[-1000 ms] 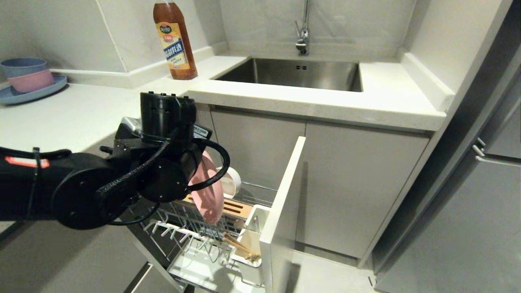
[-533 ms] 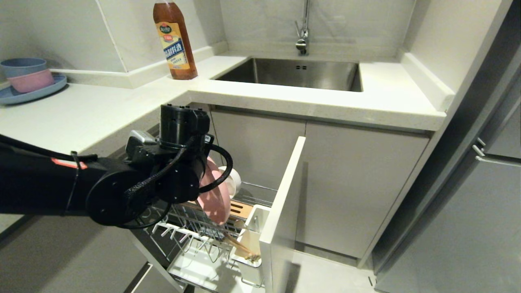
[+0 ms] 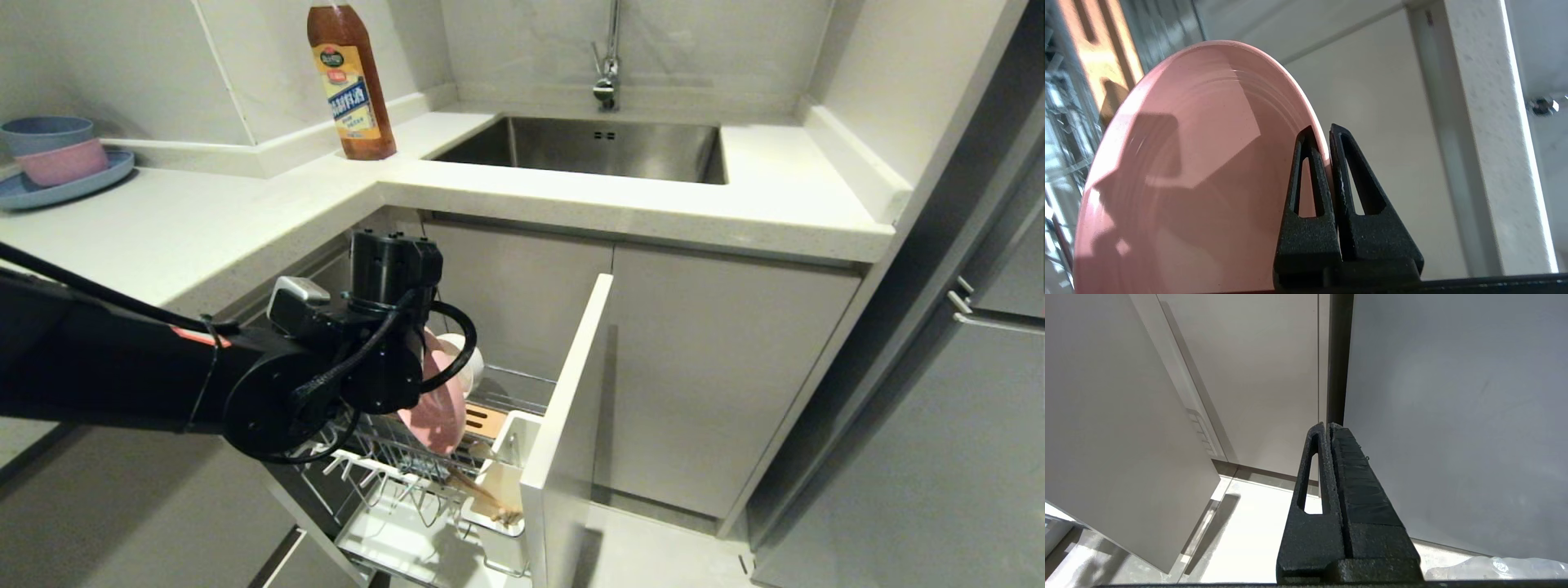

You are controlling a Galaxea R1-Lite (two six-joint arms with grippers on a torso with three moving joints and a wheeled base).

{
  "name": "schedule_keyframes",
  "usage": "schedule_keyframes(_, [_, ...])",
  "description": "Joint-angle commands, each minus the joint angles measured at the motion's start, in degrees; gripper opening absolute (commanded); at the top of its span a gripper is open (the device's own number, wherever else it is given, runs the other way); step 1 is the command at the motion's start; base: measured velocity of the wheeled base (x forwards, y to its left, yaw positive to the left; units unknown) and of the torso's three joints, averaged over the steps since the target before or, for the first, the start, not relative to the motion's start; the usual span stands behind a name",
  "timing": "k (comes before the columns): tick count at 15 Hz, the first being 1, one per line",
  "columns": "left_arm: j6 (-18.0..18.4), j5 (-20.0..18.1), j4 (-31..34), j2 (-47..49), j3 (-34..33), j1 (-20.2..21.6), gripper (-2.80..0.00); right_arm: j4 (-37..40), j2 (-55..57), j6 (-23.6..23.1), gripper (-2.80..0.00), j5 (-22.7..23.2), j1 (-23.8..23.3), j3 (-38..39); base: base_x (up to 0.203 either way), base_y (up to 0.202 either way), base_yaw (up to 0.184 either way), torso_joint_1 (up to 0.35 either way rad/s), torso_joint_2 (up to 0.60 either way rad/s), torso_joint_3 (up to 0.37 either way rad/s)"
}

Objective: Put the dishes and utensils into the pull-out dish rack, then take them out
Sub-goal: Pick up the plate and place it in the cupboard

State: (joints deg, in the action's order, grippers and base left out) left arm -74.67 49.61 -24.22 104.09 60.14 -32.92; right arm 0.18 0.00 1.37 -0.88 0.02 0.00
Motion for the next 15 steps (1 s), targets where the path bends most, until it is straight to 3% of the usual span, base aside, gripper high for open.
schedule_keyframes(1, [-0.65, 0.75, -0.2, 0.68, -0.02, 0.15, -2.8, -0.01, 0.0, 0.04, -2.8, 0.0, 0.06, 0.09, 0.0, 0.0, 0.0, 0.0, 0.0, 0.0])
schedule_keyframes(10, [-4.67, 1.6, -0.04, 2.51, -0.28, 1.46, -2.8, -0.01, 0.0, -0.02, -2.8, 0.0, -0.02, 0.17, 0.0, 0.0, 0.0, 0.0, 0.0, 0.0])
schedule_keyframes(15, [-4.74, 2.95, 0.4, 3.25, -0.28, 1.81, -2.8, -0.04, 0.0, 0.0, -2.8, 0.0, 0.01, 0.12, 0.0, 0.0, 0.0, 0.0, 0.0, 0.0])
